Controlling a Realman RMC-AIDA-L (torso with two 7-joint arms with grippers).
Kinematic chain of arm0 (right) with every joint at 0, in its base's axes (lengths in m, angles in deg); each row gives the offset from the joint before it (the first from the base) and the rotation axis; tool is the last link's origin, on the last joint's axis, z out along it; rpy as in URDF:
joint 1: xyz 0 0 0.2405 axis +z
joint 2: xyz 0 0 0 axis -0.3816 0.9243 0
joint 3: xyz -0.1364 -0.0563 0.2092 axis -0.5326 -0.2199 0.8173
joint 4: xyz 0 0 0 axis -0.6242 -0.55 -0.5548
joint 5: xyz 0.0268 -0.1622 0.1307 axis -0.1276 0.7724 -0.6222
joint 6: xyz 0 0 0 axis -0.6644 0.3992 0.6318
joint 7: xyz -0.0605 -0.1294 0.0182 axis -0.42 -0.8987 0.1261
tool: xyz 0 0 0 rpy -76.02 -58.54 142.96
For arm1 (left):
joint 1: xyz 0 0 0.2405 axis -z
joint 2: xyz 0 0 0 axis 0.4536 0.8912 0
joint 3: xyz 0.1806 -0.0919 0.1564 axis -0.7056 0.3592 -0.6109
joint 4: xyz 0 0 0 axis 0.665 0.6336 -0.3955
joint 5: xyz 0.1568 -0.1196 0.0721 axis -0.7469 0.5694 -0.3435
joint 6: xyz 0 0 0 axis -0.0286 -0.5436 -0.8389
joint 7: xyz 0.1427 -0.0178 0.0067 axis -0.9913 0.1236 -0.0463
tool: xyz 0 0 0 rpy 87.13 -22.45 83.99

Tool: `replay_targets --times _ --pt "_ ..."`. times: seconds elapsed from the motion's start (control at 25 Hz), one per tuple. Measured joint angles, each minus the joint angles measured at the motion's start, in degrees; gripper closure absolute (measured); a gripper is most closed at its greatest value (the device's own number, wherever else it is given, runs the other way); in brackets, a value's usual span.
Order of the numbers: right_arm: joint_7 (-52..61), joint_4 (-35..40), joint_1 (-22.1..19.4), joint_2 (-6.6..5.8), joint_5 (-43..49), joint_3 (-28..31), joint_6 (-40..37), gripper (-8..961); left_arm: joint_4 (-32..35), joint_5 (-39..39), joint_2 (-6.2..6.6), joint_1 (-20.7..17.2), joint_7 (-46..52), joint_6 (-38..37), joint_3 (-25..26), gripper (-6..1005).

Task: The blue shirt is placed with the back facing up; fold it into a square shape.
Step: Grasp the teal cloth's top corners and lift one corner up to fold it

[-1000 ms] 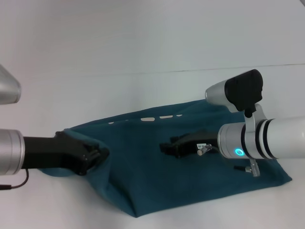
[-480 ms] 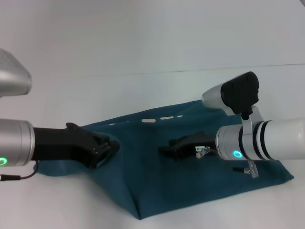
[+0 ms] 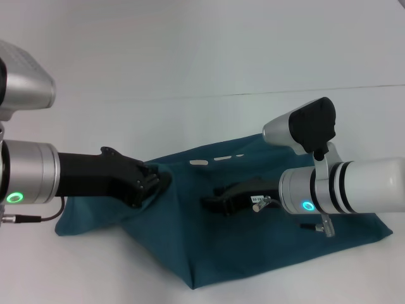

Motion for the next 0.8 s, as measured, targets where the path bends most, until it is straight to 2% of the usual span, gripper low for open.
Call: replay_targets --times 0.36,0.8 --pt "-0.79 -2.54 1.58 0.22 -0.13 -0.84 -0.07 555 -1.87 1.52 0.1 1.55 0.01 2.39 -2.03 961" --pt "-3.29 -4.26 1.28 0.23 -3.18 -0.71 0.53 555 -4.78 4.48 0.13 4.56 -0.19 6.2 -5.95 962"
